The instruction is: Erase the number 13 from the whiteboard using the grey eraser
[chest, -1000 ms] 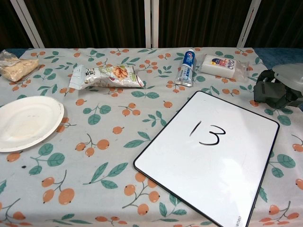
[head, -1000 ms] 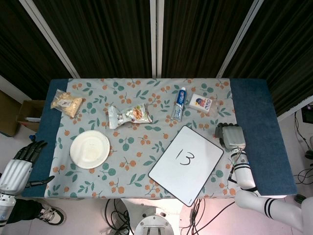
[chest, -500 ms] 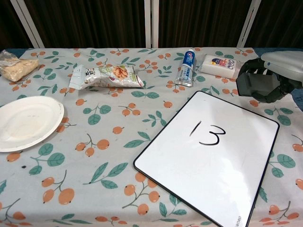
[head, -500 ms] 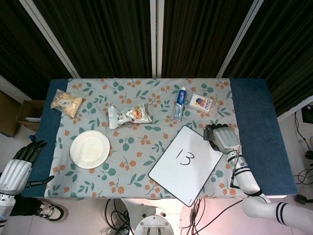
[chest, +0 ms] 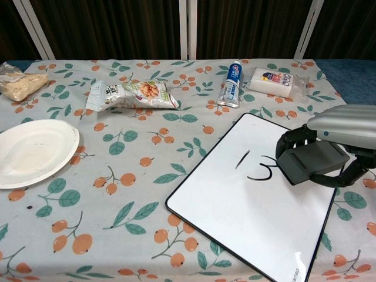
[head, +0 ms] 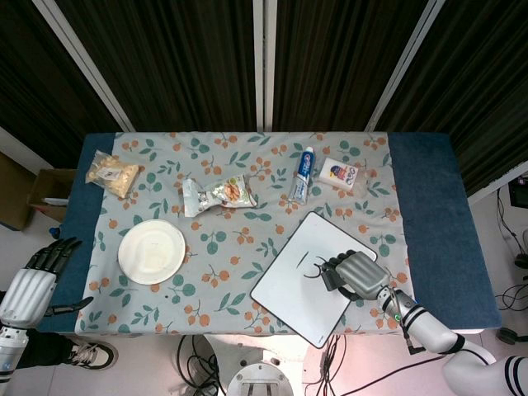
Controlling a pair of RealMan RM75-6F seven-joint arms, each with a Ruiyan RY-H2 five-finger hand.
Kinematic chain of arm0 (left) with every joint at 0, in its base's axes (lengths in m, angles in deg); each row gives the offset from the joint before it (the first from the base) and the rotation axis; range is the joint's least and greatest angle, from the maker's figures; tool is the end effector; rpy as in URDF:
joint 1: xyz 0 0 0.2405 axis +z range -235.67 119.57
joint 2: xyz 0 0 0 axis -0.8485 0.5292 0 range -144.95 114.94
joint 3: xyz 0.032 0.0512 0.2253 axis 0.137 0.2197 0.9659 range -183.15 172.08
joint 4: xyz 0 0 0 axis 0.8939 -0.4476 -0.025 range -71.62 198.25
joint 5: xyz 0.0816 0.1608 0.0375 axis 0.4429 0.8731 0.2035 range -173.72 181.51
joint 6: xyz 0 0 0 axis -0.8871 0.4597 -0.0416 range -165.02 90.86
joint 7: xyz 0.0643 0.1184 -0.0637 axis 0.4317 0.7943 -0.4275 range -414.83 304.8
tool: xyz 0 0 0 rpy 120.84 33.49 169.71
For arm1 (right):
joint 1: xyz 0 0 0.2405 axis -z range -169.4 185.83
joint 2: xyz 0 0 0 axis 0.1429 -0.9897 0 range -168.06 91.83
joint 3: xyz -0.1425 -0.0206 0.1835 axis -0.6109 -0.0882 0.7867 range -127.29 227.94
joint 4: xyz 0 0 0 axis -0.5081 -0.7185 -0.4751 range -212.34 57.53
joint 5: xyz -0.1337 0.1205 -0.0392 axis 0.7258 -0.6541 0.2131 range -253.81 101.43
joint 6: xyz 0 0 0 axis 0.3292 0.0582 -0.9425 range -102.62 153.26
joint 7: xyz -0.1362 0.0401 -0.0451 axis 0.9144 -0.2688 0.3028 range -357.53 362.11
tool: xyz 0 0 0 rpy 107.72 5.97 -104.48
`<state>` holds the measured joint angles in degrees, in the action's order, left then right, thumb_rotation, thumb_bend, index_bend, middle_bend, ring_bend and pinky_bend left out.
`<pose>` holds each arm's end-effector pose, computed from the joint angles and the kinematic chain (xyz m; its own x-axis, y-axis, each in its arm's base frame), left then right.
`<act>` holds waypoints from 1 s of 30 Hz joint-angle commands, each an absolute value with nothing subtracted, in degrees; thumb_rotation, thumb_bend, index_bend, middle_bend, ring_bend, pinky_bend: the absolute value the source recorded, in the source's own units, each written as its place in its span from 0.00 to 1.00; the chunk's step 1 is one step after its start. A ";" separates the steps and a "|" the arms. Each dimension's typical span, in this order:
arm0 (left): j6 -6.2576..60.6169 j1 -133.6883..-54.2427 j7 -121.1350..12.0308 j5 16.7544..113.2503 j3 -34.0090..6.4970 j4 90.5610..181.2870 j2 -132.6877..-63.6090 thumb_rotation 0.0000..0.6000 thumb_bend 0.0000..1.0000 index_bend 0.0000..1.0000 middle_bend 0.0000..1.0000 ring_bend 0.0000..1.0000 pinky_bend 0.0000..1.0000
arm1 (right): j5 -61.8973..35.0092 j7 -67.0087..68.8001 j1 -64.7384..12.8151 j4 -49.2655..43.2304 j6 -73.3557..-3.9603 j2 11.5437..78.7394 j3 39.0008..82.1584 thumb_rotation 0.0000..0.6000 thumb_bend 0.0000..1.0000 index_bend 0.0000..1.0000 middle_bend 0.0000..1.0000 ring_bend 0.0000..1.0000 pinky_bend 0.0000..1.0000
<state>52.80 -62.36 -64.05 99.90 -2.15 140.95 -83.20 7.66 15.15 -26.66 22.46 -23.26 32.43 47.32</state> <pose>-0.2992 0.1600 0.1579 0.4293 0.0452 0.9020 0.8926 -0.1736 -0.4161 -0.1753 -0.2394 0.0362 0.6154 -0.4284 0.6616 -0.7508 -0.5741 0.3266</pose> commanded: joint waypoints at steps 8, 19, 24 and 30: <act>52.61 -62.40 -64.89 99.62 -2.23 140.28 -83.36 0.73 0.06 0.09 0.09 0.08 0.19 | 13.73 14.36 -25.67 16.95 -26.35 37.81 45.34 1.00 0.46 0.82 0.64 0.54 0.63; 52.70 -62.24 -65.95 99.29 -2.26 139.50 -83.26 0.73 0.06 0.09 0.09 0.08 0.19 | 16.46 16.35 -25.86 13.30 -27.60 42.46 45.36 1.00 0.46 0.84 0.66 0.54 0.62; 52.81 -62.10 -66.52 99.16 -2.25 139.15 -83.30 0.73 0.06 0.09 0.09 0.08 0.19 | 17.14 18.39 -26.02 11.77 -28.23 44.41 45.77 1.00 0.46 0.85 0.66 0.54 0.62; 52.80 -61.95 -67.34 98.94 -2.21 138.54 -83.35 0.73 0.06 0.09 0.09 0.08 0.19 | 17.54 20.60 -25.25 9.09 -30.01 47.20 46.01 1.00 0.46 0.85 0.66 0.54 0.62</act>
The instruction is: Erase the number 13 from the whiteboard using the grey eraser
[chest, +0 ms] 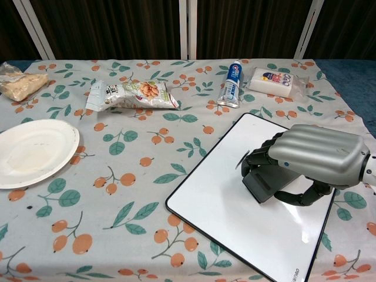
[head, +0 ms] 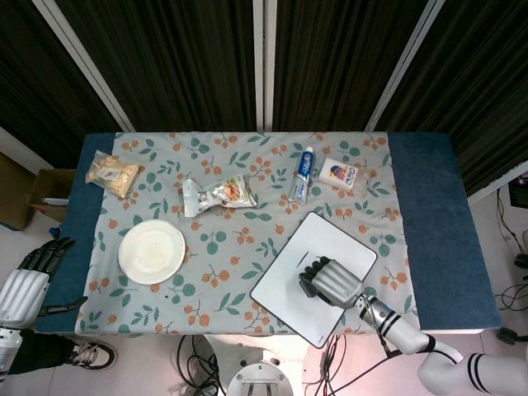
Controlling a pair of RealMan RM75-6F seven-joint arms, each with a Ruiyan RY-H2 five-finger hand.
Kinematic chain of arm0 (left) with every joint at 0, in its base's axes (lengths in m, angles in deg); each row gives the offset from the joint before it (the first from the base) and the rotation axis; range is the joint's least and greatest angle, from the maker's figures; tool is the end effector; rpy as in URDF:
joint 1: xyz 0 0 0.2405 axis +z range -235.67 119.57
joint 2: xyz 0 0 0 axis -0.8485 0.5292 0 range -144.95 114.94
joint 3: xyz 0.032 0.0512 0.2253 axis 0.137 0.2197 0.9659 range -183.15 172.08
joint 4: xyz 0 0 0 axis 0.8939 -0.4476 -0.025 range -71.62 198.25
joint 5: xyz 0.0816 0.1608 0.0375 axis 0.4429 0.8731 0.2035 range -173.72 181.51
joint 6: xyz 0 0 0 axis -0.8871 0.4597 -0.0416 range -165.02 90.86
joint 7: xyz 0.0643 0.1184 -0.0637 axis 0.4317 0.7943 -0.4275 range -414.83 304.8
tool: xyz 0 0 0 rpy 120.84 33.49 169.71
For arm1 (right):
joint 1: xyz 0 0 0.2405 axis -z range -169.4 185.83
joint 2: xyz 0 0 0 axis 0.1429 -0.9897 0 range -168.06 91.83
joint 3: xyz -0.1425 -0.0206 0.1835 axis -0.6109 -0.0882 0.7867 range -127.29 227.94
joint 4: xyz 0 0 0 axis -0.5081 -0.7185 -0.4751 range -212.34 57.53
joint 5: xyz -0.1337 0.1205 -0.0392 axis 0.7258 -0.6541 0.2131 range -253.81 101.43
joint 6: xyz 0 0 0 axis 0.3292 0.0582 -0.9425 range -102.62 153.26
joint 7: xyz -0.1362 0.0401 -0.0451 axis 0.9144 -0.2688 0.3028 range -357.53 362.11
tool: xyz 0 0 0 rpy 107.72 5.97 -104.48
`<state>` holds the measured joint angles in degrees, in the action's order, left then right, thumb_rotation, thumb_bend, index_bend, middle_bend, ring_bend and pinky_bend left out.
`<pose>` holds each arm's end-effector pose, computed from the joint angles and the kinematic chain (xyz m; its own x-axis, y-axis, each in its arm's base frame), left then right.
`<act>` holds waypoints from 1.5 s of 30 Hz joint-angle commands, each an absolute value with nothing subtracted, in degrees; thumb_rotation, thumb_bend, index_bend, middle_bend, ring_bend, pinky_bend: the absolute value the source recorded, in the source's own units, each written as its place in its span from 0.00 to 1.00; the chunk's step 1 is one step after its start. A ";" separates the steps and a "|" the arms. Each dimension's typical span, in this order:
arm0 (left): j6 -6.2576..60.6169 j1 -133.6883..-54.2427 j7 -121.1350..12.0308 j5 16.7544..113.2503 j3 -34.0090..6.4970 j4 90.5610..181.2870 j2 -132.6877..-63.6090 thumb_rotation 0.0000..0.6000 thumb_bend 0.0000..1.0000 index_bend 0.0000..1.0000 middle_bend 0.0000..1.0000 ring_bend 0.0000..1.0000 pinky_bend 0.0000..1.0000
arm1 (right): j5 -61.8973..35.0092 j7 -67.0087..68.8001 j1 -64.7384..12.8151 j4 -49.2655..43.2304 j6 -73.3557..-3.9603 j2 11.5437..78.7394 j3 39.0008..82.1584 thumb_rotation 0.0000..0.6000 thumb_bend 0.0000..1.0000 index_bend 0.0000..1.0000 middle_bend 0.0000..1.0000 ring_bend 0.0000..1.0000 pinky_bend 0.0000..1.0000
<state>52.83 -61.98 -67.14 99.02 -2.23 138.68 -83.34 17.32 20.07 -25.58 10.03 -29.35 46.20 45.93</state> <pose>-0.3081 0.1591 0.1624 0.4137 0.0496 0.9090 0.9028 -0.1515 -0.4026 -0.1640 -0.2303 -0.0135 0.6944 -0.2424 0.6775 -0.6021 -0.7113 0.3627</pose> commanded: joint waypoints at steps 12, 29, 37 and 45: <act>53.48 -61.74 -68.49 98.89 -2.44 137.36 -83.63 0.73 0.06 0.09 0.09 0.08 0.19 | 17.92 21.27 -25.55 4.15 -31.03 52.04 47.02 1.00 0.46 0.86 0.67 0.54 0.62; 53.46 -61.64 -68.90 98.59 -2.58 137.03 -83.38 0.73 0.06 0.09 0.09 0.08 0.19 | 13.89 20.83 -29.16 -7.29 -30.38 62.54 53.69 1.00 0.46 0.87 0.67 0.54 0.61; 53.55 -61.40 -69.11 98.40 -2.54 136.80 -83.19 0.73 0.06 0.09 0.09 0.08 0.19 | 12.65 20.33 -29.80 -8.81 -30.25 63.08 54.00 1.00 0.46 0.87 0.67 0.54 0.61; 53.62 -61.39 -68.62 98.89 -2.32 137.21 -83.25 0.73 0.06 0.09 0.09 0.08 0.19 | 14.39 20.41 -27.65 -2.13 -31.78 56.00 49.79 1.00 0.46 0.87 0.68 0.54 0.61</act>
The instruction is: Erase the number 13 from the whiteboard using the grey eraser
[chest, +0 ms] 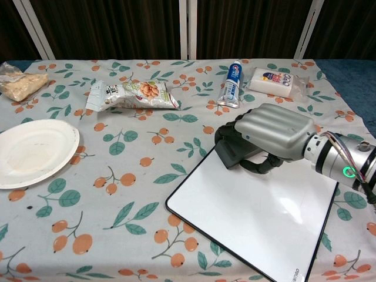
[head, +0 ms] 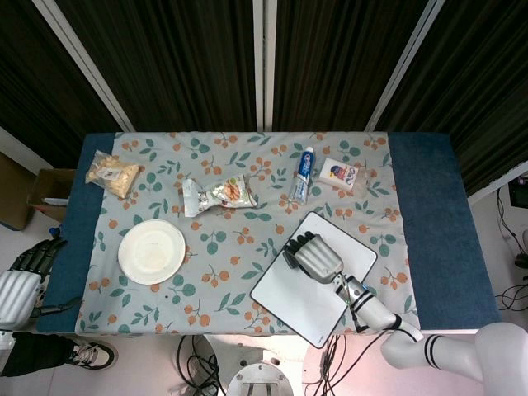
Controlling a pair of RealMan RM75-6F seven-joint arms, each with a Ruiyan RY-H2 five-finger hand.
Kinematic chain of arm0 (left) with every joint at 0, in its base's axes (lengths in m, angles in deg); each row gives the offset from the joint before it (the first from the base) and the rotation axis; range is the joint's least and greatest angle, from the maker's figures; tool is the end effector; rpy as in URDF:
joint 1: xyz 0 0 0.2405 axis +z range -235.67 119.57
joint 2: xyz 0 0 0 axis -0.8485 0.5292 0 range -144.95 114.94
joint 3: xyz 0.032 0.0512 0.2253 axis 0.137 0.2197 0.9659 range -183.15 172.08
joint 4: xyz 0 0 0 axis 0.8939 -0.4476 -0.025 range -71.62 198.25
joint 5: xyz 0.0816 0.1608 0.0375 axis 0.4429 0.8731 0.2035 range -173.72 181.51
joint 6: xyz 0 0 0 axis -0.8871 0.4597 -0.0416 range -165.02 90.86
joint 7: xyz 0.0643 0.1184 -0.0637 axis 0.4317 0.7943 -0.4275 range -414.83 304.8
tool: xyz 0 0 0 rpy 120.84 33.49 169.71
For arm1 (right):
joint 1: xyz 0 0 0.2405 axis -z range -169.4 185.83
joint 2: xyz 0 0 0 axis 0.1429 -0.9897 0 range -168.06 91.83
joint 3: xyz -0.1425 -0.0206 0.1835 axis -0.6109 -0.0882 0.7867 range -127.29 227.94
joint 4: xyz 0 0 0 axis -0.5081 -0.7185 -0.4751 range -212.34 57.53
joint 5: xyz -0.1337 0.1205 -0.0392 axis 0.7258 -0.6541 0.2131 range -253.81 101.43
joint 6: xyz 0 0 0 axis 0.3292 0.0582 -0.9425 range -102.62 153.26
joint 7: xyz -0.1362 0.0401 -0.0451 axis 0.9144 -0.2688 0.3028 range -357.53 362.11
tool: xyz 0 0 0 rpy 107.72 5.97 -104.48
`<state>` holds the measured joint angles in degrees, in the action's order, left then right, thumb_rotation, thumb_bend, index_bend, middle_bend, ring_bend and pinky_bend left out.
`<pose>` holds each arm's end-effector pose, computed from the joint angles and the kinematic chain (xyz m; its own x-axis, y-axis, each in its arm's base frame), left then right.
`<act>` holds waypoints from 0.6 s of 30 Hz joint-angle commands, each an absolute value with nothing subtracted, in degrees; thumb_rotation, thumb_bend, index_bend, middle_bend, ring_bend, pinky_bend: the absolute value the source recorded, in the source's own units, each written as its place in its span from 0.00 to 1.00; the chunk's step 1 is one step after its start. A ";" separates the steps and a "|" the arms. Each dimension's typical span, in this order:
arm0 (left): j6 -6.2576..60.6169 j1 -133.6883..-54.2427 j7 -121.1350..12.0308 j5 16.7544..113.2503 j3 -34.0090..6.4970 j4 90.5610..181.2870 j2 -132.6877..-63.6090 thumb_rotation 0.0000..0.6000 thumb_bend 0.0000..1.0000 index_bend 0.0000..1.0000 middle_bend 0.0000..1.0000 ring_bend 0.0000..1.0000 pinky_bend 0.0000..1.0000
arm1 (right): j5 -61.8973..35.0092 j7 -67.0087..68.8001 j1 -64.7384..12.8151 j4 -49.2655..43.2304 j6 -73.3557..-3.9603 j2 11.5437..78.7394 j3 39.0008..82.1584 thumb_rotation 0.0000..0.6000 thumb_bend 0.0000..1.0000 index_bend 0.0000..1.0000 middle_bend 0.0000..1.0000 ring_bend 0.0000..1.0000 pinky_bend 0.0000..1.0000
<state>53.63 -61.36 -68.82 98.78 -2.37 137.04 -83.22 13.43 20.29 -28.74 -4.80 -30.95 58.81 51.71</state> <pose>-0.3134 0.1566 0.1683 0.4130 0.0397 0.9099 0.9039 -0.1402 -0.4041 -0.1466 -0.2730 -0.0470 0.6627 -0.1446 0.7348 -0.6196 -0.6569 0.4296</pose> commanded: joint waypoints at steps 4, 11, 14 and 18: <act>53.64 -61.50 -67.99 99.18 -2.31 137.77 -83.26 0.73 0.06 0.09 0.09 0.08 0.19 | 14.92 20.86 -26.28 1.10 -31.81 52.20 47.12 1.00 0.46 0.87 0.68 0.54 0.61; 53.49 -61.72 -66.96 99.43 -2.33 138.76 -83.02 0.73 0.06 0.09 0.09 0.08 0.19 | 16.59 20.62 -23.61 3.87 -34.06 47.44 43.62 1.00 0.46 0.88 0.68 0.54 0.61; 53.35 -61.85 -66.74 99.43 -2.39 139.07 -82.92 0.73 0.06 0.09 0.09 0.08 0.19 | 16.91 20.05 -23.02 3.93 -34.86 46.66 43.41 1.00 0.46 0.88 0.68 0.54 0.61; 53.05 -62.00 -66.54 99.42 -2.37 139.22 -83.00 0.73 0.06 0.09 0.09 0.08 0.19 | 16.39 19.06 -23.26 2.86 -34.47 47.49 44.45 1.00 0.46 0.88 0.68 0.54 0.61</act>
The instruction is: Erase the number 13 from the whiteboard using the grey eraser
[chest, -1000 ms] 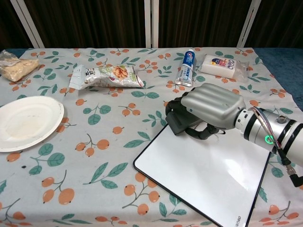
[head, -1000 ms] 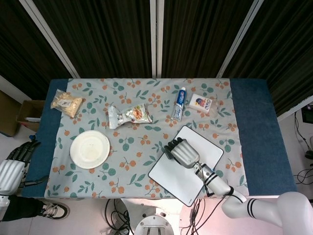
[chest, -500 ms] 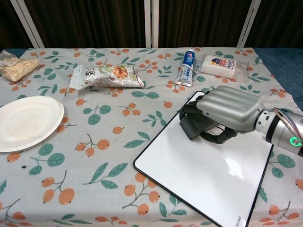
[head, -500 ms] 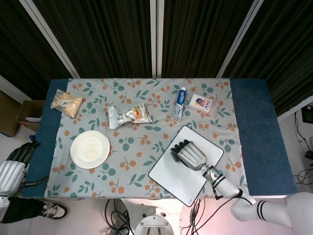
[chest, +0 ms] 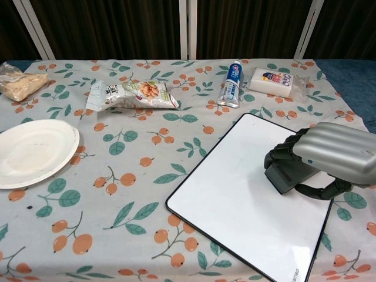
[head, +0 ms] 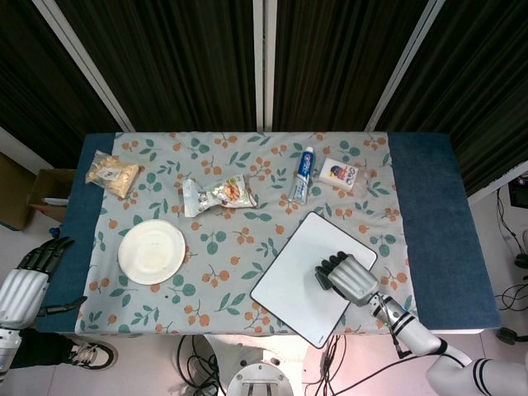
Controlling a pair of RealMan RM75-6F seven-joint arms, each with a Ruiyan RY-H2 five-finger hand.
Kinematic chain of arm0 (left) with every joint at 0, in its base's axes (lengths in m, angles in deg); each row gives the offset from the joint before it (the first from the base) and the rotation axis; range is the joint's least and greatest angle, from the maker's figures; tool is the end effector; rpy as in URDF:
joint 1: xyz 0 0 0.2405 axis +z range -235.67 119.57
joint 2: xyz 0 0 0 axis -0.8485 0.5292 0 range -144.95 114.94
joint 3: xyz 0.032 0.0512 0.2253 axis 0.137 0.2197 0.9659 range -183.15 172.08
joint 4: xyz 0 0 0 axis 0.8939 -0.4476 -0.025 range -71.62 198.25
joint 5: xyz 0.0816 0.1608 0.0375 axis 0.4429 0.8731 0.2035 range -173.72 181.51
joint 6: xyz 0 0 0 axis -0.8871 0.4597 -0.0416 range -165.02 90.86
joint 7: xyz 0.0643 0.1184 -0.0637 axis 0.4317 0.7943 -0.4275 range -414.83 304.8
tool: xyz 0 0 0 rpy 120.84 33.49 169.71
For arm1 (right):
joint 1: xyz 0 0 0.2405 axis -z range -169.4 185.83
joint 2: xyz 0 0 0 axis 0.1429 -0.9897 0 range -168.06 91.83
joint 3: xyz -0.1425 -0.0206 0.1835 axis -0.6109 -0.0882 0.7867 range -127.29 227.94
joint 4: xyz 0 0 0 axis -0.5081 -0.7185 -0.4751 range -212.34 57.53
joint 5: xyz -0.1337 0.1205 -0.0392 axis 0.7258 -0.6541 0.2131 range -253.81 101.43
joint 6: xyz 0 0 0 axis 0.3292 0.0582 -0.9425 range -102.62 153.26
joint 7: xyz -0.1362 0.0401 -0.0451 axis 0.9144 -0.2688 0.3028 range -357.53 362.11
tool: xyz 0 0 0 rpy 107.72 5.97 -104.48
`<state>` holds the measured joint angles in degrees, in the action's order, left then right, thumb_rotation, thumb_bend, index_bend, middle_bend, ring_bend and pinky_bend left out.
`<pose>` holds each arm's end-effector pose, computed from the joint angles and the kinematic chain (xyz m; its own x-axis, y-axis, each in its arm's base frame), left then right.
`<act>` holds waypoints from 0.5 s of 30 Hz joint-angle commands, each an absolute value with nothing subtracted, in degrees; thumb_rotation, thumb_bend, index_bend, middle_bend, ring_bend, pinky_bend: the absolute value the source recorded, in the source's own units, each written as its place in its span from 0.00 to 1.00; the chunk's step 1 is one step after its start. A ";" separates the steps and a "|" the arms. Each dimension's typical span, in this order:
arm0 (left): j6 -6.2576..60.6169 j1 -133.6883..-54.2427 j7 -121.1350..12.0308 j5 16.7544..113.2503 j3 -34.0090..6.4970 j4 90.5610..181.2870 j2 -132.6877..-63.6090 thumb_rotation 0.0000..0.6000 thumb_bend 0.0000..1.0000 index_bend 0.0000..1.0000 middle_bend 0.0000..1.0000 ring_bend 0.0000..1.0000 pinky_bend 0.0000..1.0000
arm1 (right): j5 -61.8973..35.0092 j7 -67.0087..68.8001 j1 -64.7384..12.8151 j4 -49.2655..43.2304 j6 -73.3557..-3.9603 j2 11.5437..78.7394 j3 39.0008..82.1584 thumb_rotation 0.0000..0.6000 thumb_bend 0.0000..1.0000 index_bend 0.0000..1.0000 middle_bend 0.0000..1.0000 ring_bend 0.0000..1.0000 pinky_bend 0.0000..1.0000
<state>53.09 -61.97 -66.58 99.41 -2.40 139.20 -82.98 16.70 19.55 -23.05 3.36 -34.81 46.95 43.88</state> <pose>-0.3058 0.1594 0.1638 0.4195 0.0424 0.9068 0.8989 -0.1587 -0.4084 -0.1967 -0.2358 -0.0044 0.7165 -0.2003 0.6682 -0.6076 -0.6498 0.4567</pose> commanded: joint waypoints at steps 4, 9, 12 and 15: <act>53.00 -61.98 -66.25 99.37 -2.36 139.37 -82.93 0.73 0.06 0.09 0.09 0.08 0.19 | 15.81 17.97 -24.50 1.14 -33.16 49.94 46.24 1.00 0.46 0.88 0.68 0.54 0.61; 53.22 -61.79 -66.12 99.16 -2.43 139.56 -82.64 0.73 0.06 0.09 0.09 0.08 0.19 | 15.04 17.27 -26.20 -1.55 -31.78 53.44 48.51 1.00 0.46 0.88 0.68 0.54 0.61; 53.16 -61.70 -66.26 98.95 -2.43 139.49 -82.54 0.73 0.06 0.09 0.09 0.08 0.19 | 14.56 17.21 -26.96 -3.33 -31.62 55.55 49.82 1.00 0.46 0.88 0.68 0.54 0.61; 53.15 -61.67 -66.45 98.92 -2.42 139.36 -82.49 0.73 0.06 0.09 0.09 0.08 0.19 | 13.44 17.33 -27.78 -5.63 -31.14 58.23 51.34 1.00 0.46 0.88 0.68 0.54 0.61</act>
<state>53.15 -61.68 -66.44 98.92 -2.42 139.37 -82.50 14.09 17.28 -27.20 -4.51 -31.48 57.07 50.47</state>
